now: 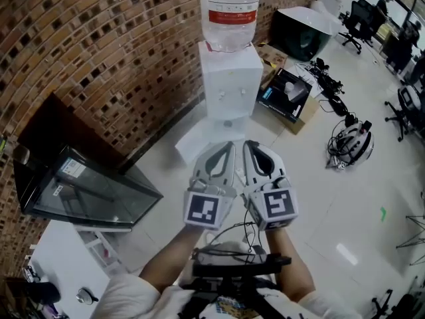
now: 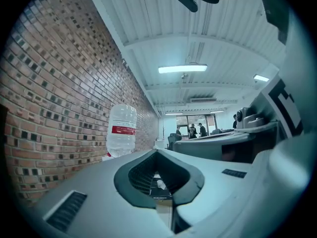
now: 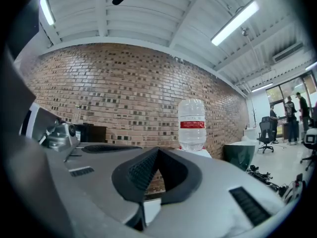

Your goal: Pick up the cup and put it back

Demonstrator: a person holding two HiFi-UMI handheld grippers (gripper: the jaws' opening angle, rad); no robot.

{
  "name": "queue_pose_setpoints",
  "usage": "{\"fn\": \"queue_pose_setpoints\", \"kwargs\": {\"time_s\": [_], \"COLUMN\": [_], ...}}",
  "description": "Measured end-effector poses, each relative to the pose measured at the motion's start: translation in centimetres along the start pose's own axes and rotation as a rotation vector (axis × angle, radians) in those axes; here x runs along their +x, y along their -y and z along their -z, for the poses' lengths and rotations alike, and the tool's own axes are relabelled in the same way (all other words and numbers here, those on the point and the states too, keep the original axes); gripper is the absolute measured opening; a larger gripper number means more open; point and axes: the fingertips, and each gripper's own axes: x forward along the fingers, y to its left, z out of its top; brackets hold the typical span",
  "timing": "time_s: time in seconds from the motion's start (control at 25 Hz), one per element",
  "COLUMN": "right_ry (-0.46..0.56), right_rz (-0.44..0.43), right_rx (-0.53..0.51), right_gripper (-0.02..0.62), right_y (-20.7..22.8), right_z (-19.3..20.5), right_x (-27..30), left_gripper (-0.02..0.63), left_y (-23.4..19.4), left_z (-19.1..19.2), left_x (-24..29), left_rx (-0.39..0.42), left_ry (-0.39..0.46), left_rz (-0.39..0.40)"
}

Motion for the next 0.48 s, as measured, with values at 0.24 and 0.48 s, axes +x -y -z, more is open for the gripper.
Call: {"fn": "queue_pose_setpoints", "kwargs": {"time_s": [0.24, 0.48], "right_ry": [0.015, 0.040], "right_rz": [-0.021, -0.050], "right_rx": [0.024, 0.049], "right_gripper": [0.002, 0.002], "right_y": [1.0, 1.0], "right_z": [-0.3, -1.1], "right_x": [-1.2, -2.5], "left_gripper": [-0.009, -0.009], "left_y": [1.9, 3.7], "left_z": [-0.6, -0.5], "left_x": [0.2, 0.1], "left_rx": [0.023, 0.038], "left_ry": [0.010, 0.002], "left_rz": [-0.006, -0.018]}}
